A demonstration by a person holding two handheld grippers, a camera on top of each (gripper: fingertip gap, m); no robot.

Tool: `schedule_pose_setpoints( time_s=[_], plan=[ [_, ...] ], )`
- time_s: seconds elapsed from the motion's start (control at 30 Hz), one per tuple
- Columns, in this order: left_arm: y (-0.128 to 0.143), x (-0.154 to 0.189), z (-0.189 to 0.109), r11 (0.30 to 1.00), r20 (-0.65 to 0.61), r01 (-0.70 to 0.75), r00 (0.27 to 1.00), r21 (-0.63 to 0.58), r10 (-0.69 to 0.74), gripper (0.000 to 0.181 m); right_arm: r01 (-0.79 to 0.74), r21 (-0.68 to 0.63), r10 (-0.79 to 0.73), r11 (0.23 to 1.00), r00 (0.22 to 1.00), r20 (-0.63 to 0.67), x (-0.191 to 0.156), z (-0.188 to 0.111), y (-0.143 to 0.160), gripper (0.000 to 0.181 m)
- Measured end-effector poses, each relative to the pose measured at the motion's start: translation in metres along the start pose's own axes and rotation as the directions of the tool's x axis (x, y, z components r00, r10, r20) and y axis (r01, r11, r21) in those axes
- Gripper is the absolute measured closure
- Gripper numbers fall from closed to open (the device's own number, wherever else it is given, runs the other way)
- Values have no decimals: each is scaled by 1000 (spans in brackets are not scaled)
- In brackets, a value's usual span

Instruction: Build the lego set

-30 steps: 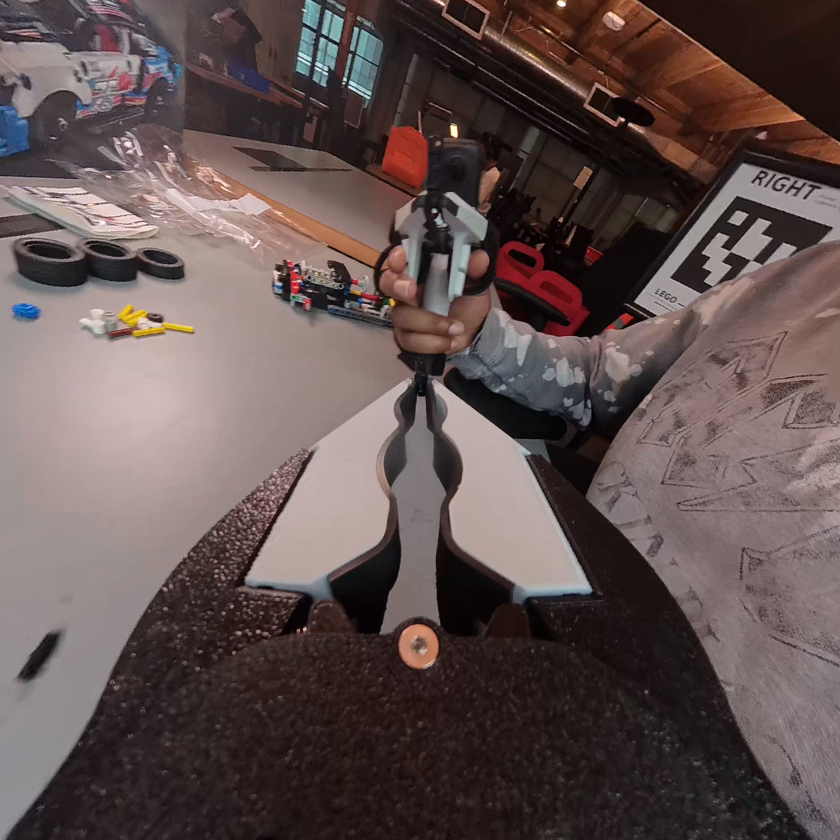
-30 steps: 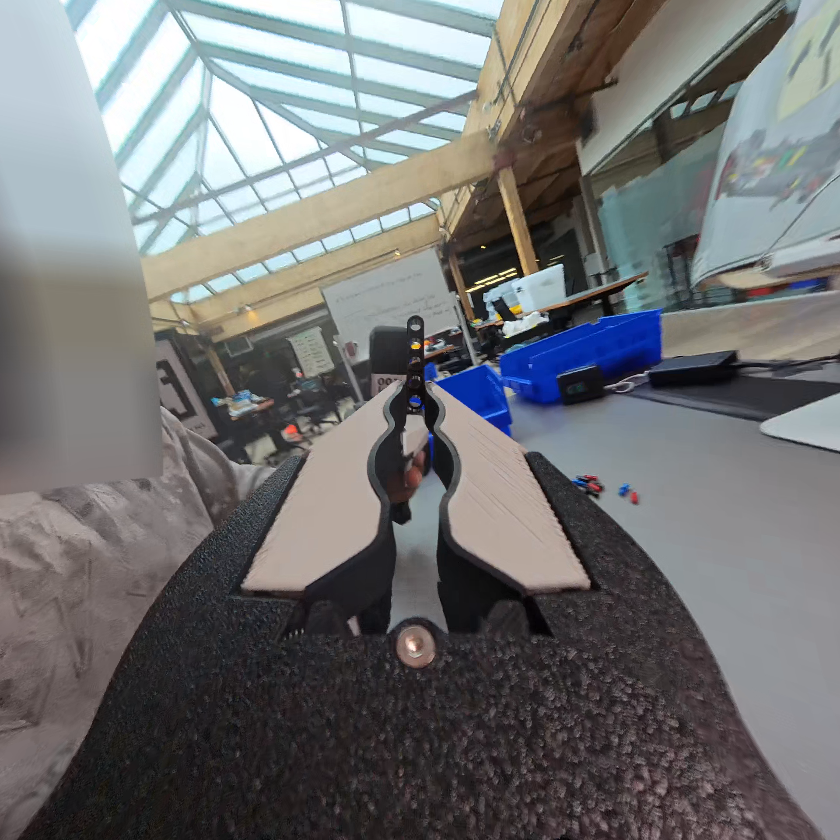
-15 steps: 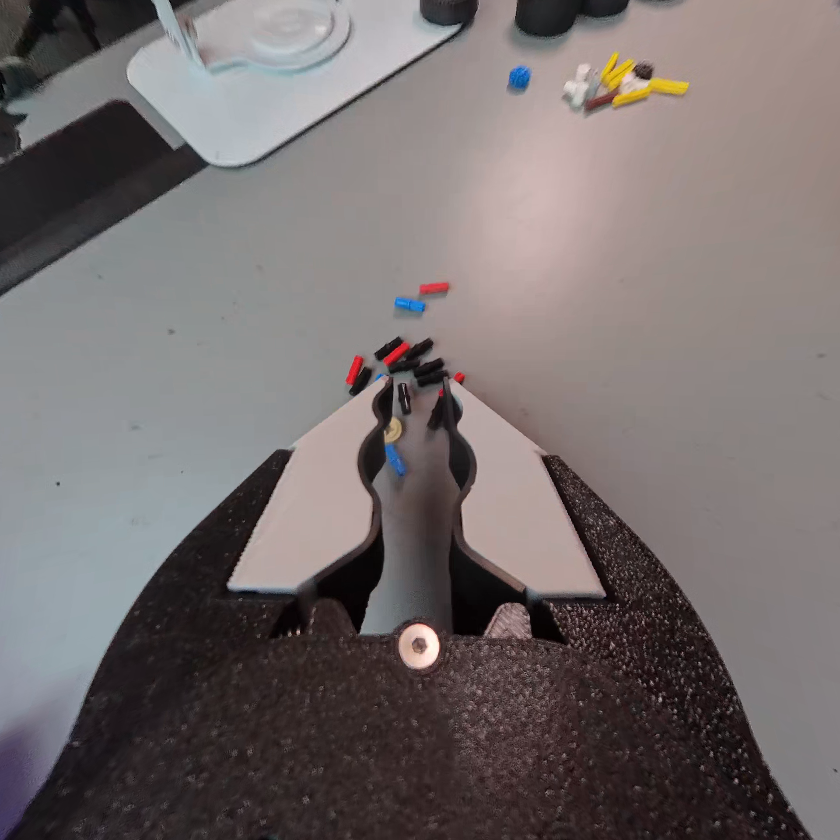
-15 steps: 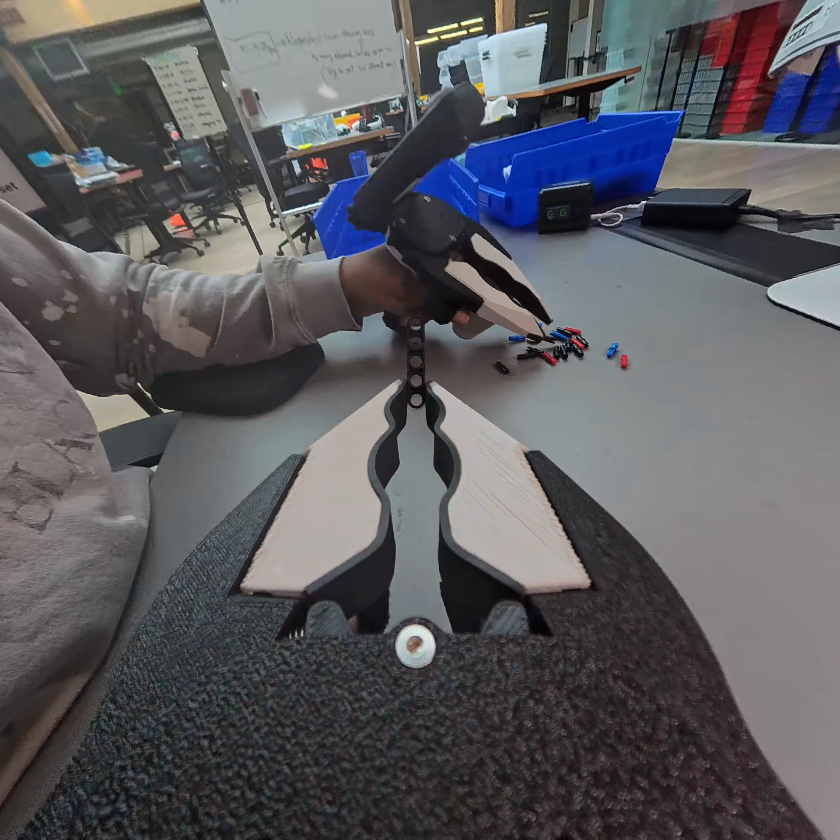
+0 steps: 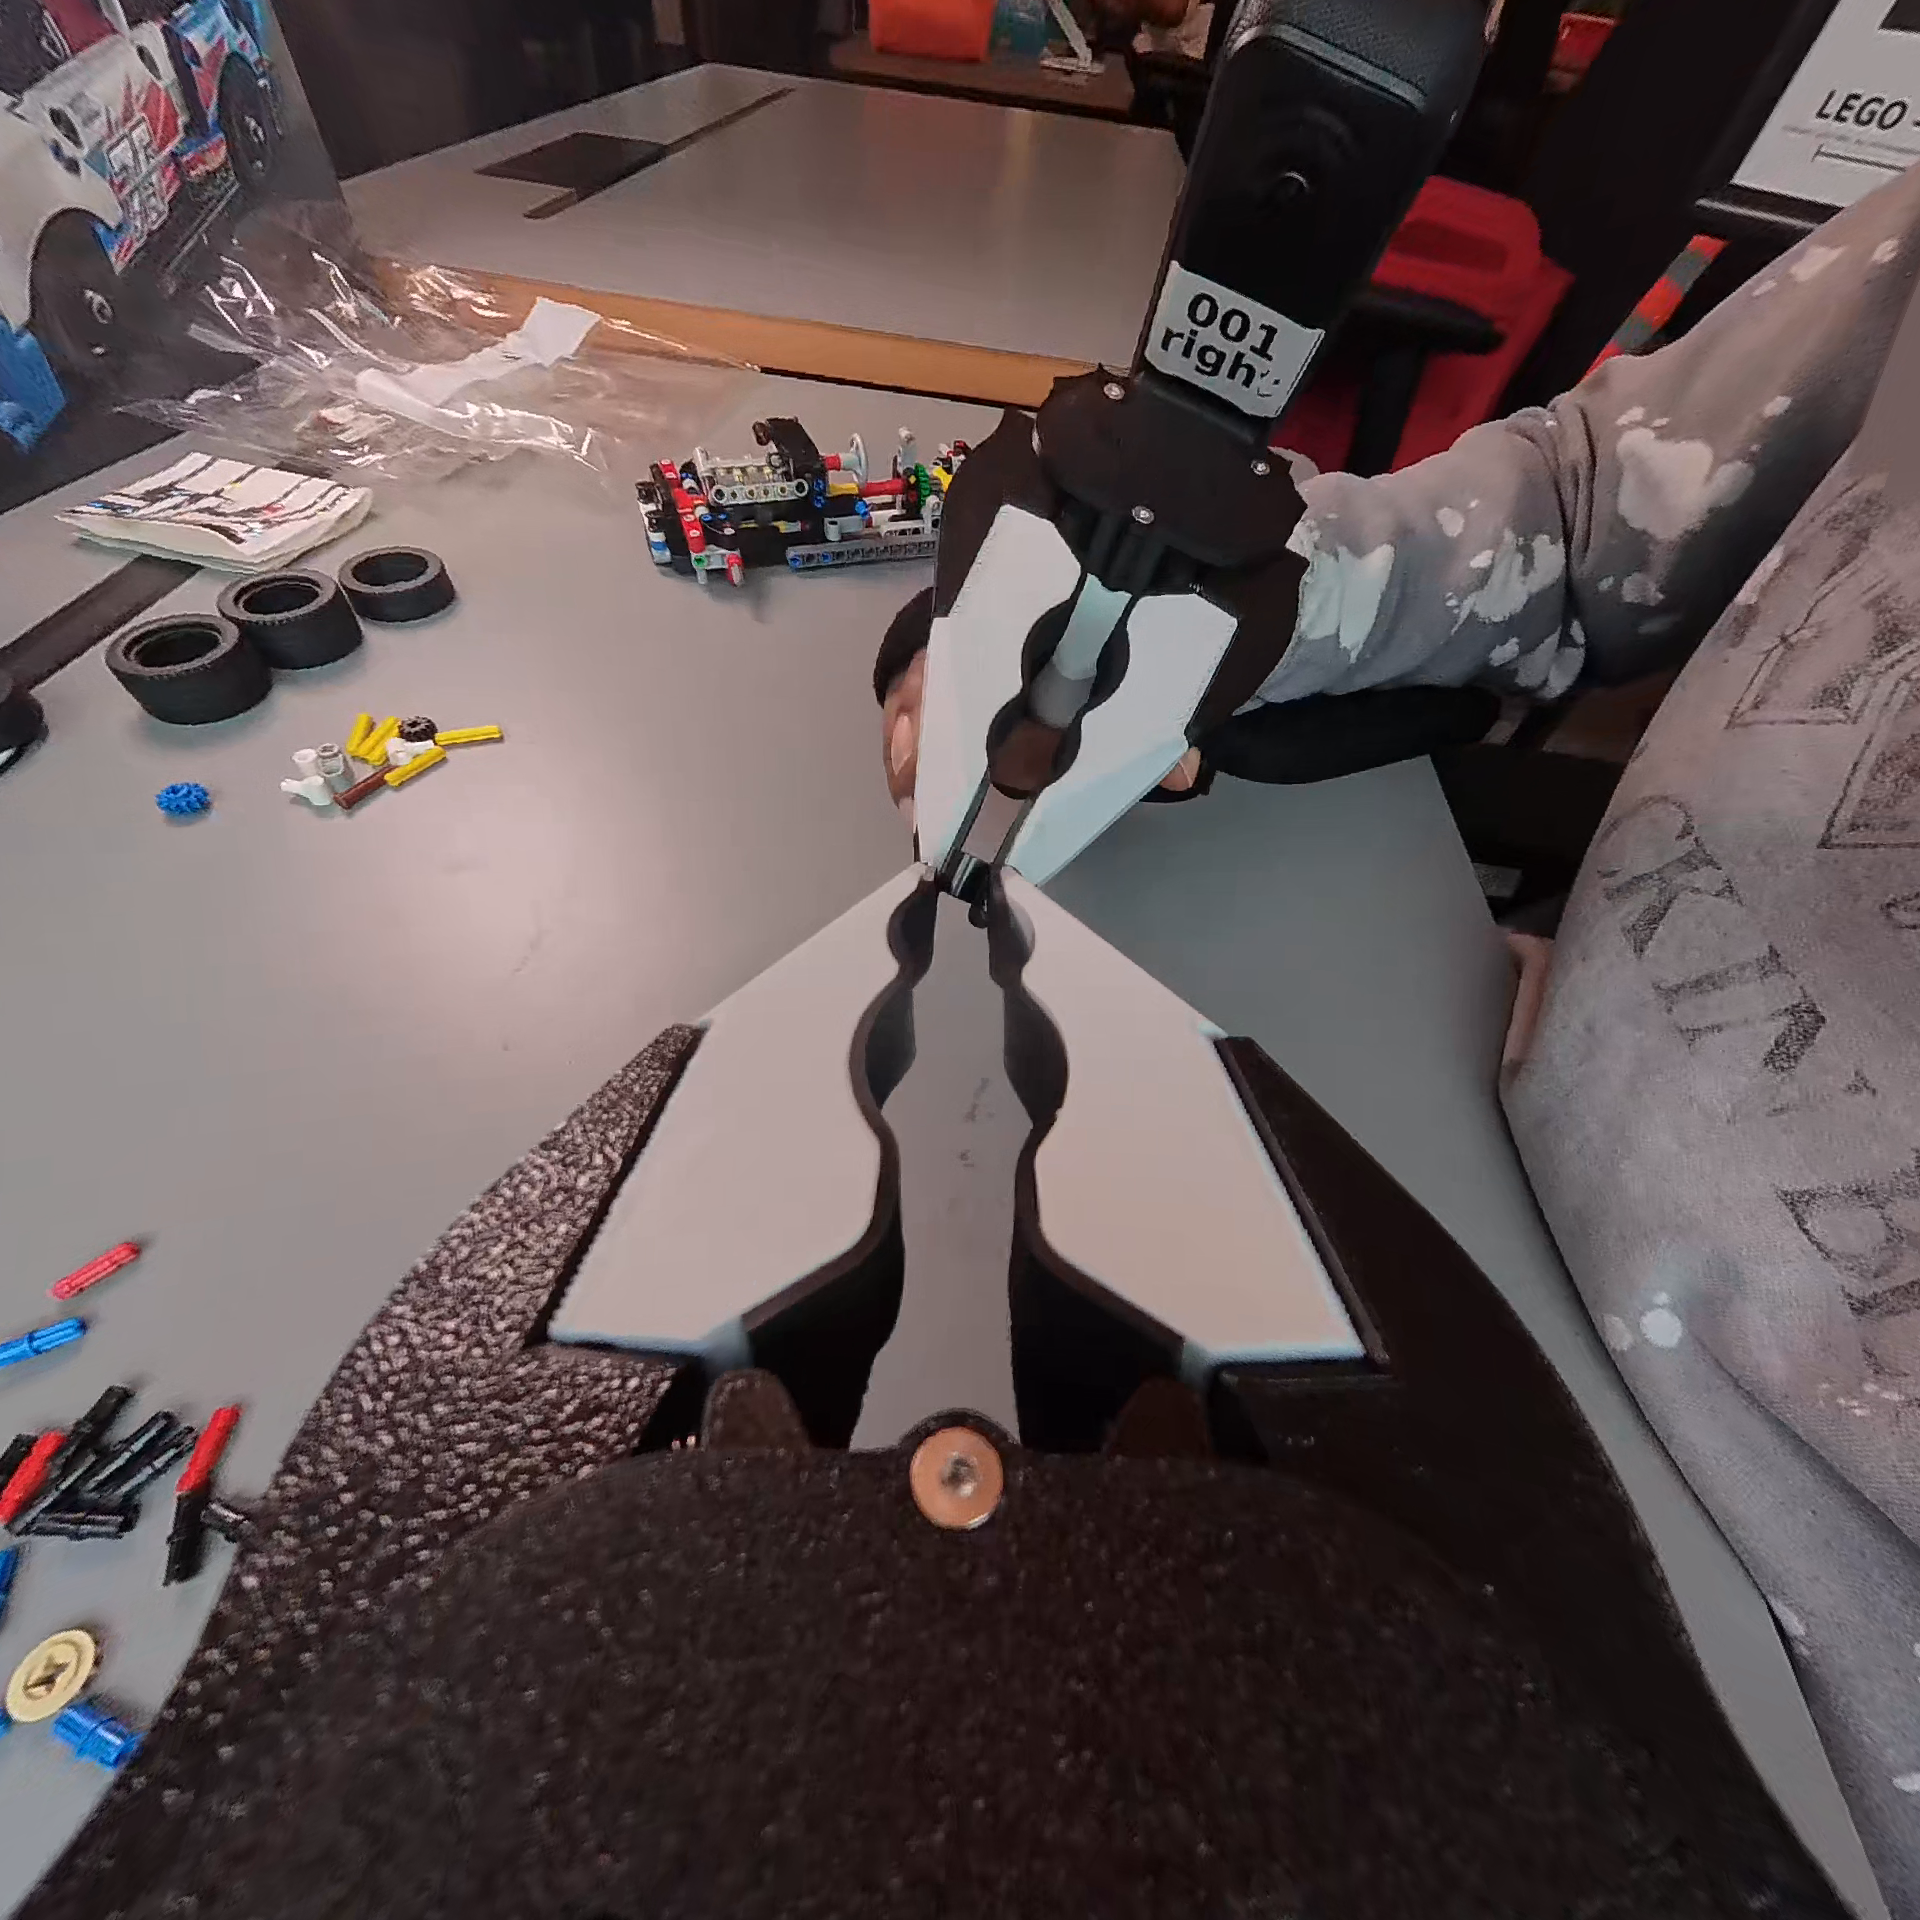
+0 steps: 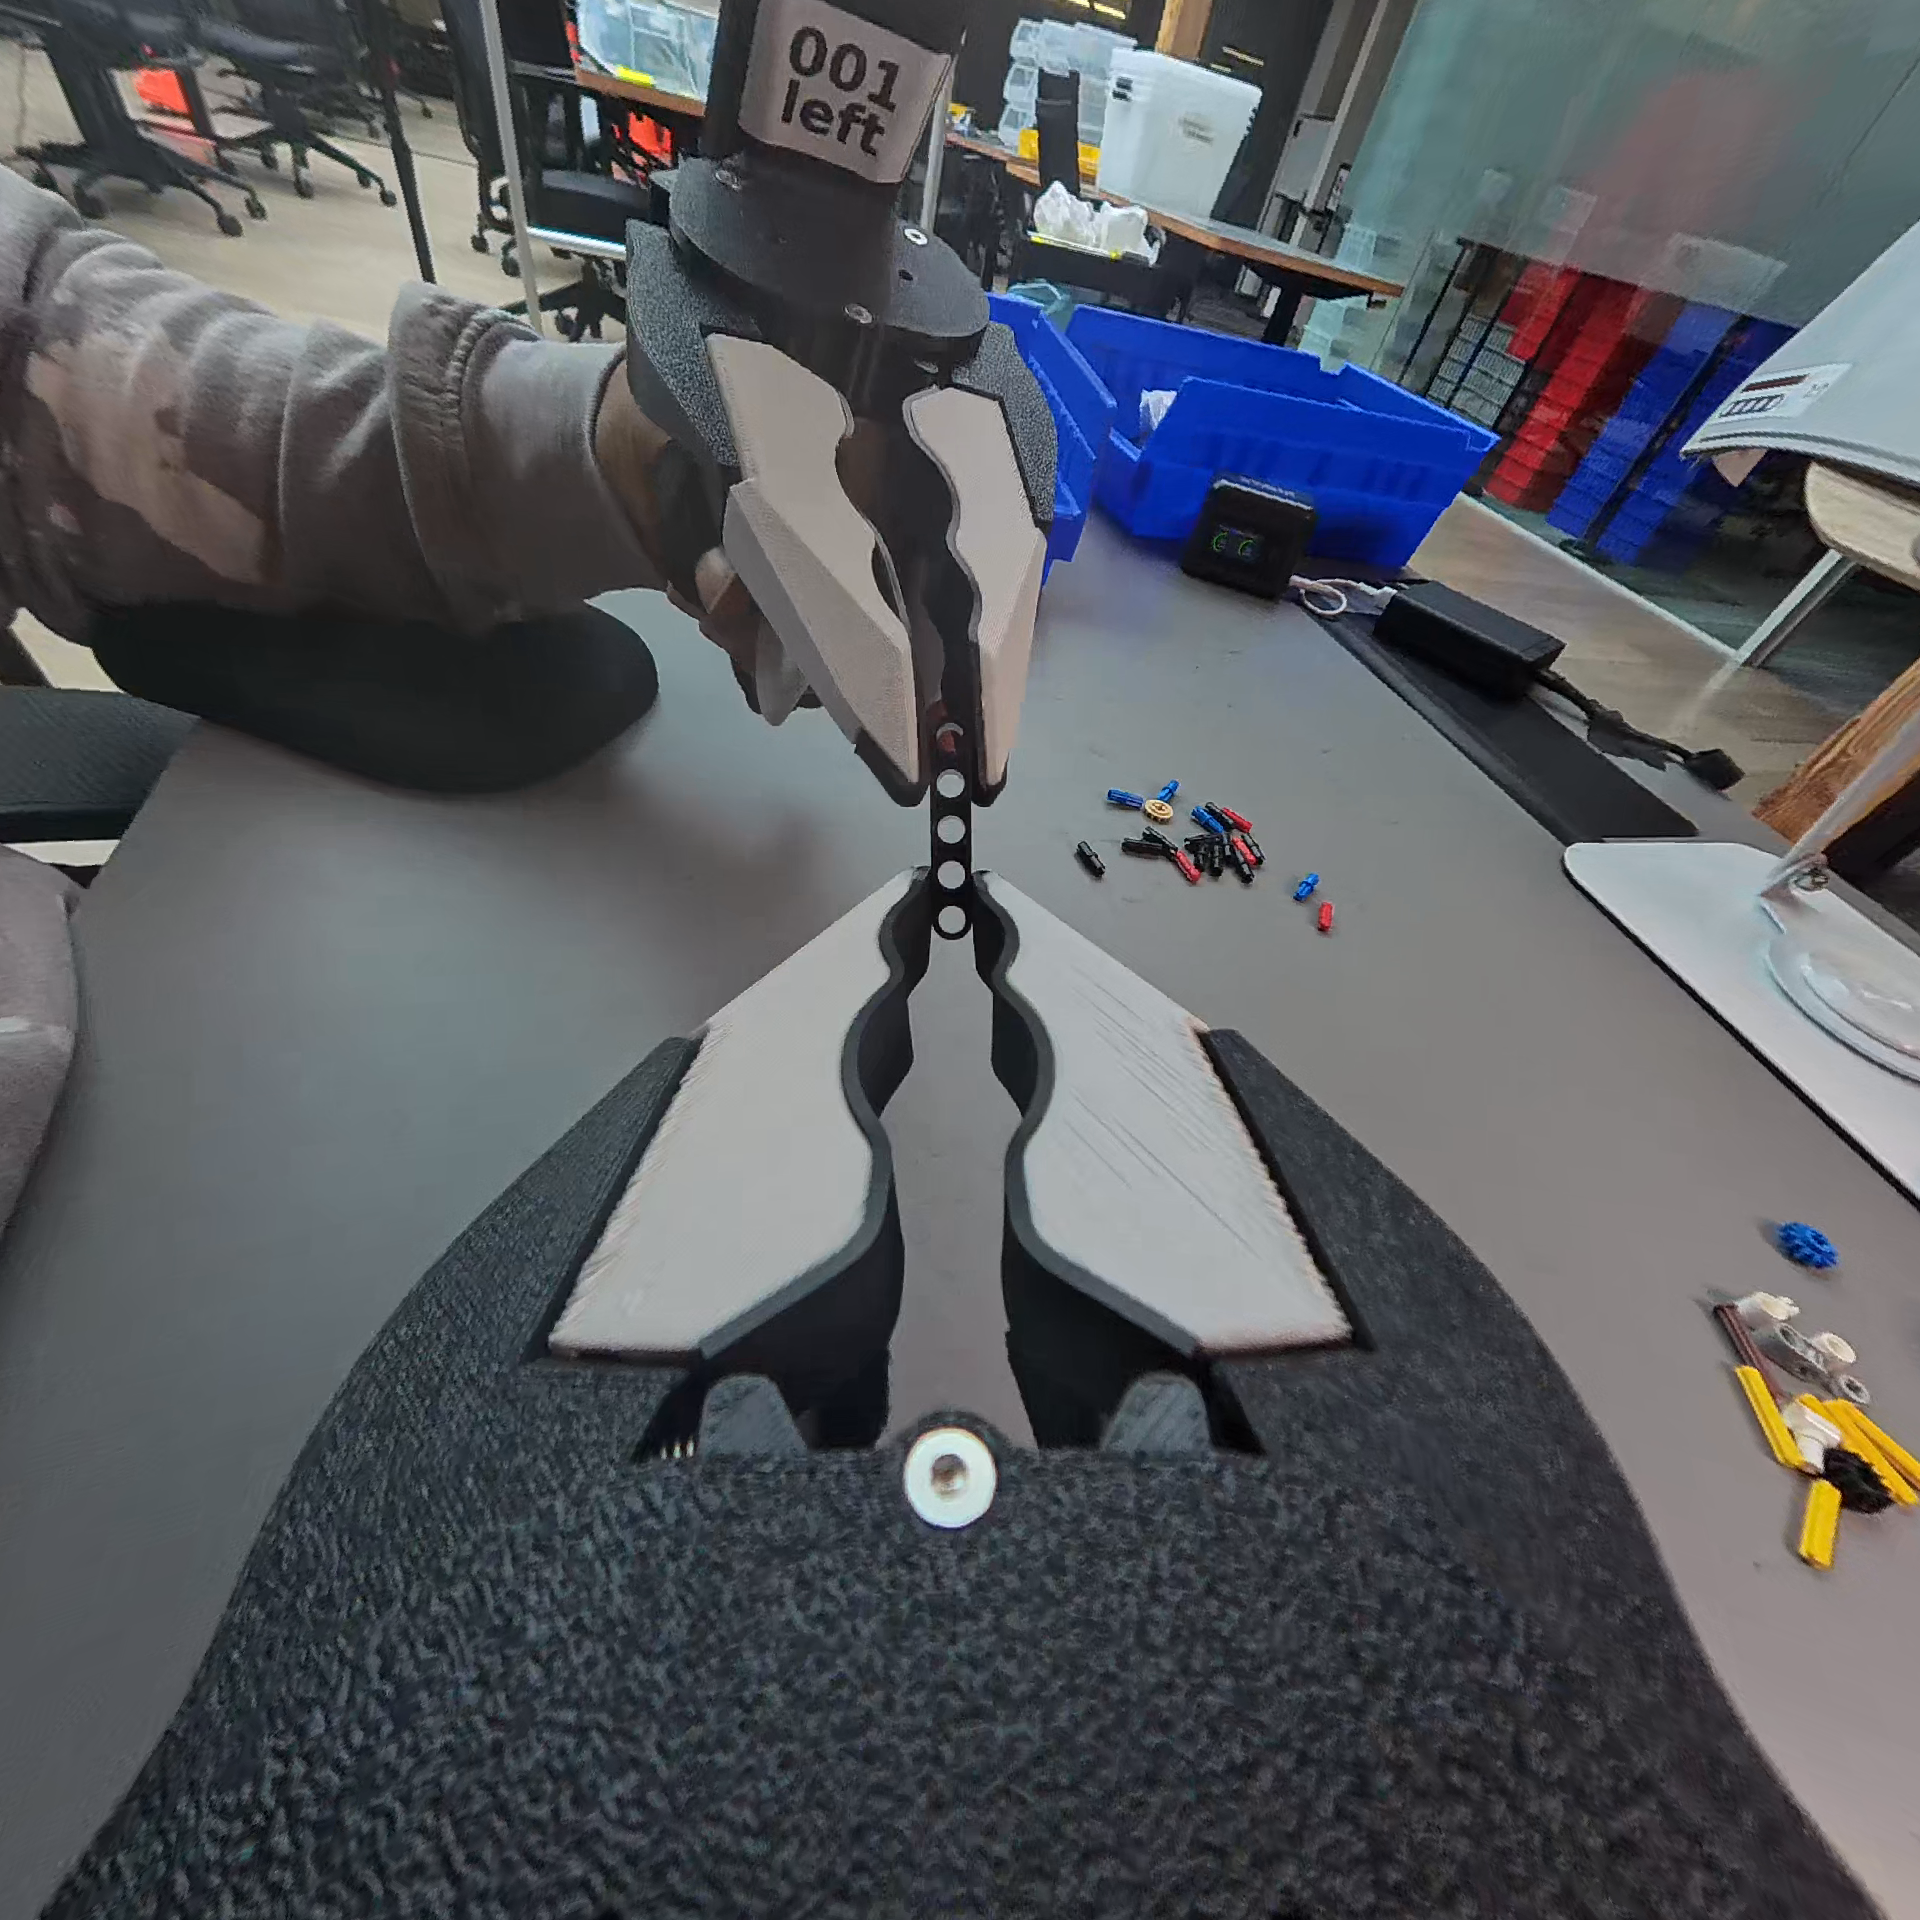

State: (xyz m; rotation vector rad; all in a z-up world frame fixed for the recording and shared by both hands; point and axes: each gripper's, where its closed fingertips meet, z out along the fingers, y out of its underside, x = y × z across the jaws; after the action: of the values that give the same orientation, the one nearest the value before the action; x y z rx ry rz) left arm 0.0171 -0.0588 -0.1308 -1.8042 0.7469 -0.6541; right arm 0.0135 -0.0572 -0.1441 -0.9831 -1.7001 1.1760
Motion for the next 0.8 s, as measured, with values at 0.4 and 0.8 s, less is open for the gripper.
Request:
schedule_pose_setpoints(
  time_s=[0.4, 0.8],
  plan=[
    [52, -168, -291, 840, 906, 339, 180, -423, 383, 173, -160, -16, 154, 987, 968, -197, 64, -27, 16, 156],
    [75, -180, -320, 850, 946, 416, 122, -324, 301, 138, -133, -119, 116, 984, 983, -141, 44, -9, 38, 159]
  ],
)
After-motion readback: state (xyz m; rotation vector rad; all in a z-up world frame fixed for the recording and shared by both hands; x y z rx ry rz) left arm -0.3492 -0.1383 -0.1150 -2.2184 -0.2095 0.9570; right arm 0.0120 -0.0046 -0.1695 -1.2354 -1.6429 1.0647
